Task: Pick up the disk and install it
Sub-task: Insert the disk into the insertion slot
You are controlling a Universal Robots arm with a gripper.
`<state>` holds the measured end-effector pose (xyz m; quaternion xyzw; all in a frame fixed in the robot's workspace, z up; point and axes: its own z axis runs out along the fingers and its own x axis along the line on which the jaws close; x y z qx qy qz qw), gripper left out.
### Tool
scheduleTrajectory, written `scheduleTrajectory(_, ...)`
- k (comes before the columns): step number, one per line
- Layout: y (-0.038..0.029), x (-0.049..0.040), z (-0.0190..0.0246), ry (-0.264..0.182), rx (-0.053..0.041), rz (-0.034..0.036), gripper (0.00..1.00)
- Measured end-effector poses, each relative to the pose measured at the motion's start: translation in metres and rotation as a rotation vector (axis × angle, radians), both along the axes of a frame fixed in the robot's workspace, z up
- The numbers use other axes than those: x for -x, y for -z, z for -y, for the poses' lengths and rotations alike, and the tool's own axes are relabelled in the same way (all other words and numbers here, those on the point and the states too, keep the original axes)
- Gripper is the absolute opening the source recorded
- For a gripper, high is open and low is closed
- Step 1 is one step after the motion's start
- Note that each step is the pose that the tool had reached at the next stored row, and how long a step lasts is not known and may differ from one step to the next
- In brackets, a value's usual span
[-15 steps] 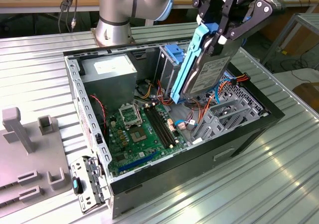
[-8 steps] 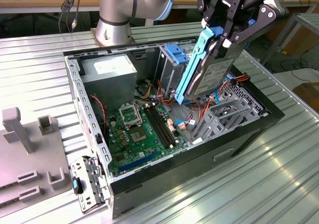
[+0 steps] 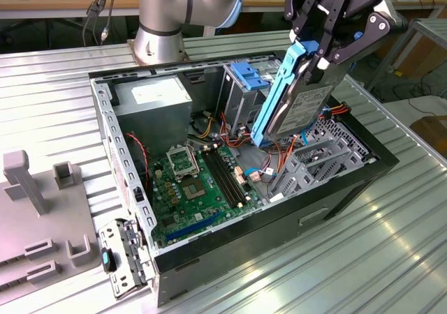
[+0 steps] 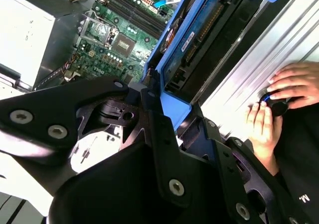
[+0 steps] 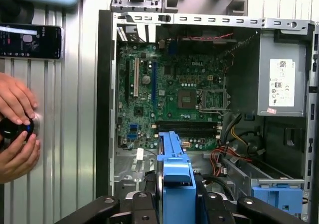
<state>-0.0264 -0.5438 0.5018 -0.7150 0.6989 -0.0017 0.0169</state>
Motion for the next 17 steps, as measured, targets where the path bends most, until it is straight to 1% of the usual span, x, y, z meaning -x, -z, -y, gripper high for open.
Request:
scheduleTrajectory(6, 0.0015, -0.0171, 0.0, 0.0, 0.0, 0.0, 0.37)
scheduleTrajectory(8, 0.0017, -0.0211, 0.0, 0.0, 0.0001, 0.0, 0.37)
scheduleTrajectory(17, 0.0017, -0.0211, 0.0, 0.0, 0.0, 0.0, 0.37)
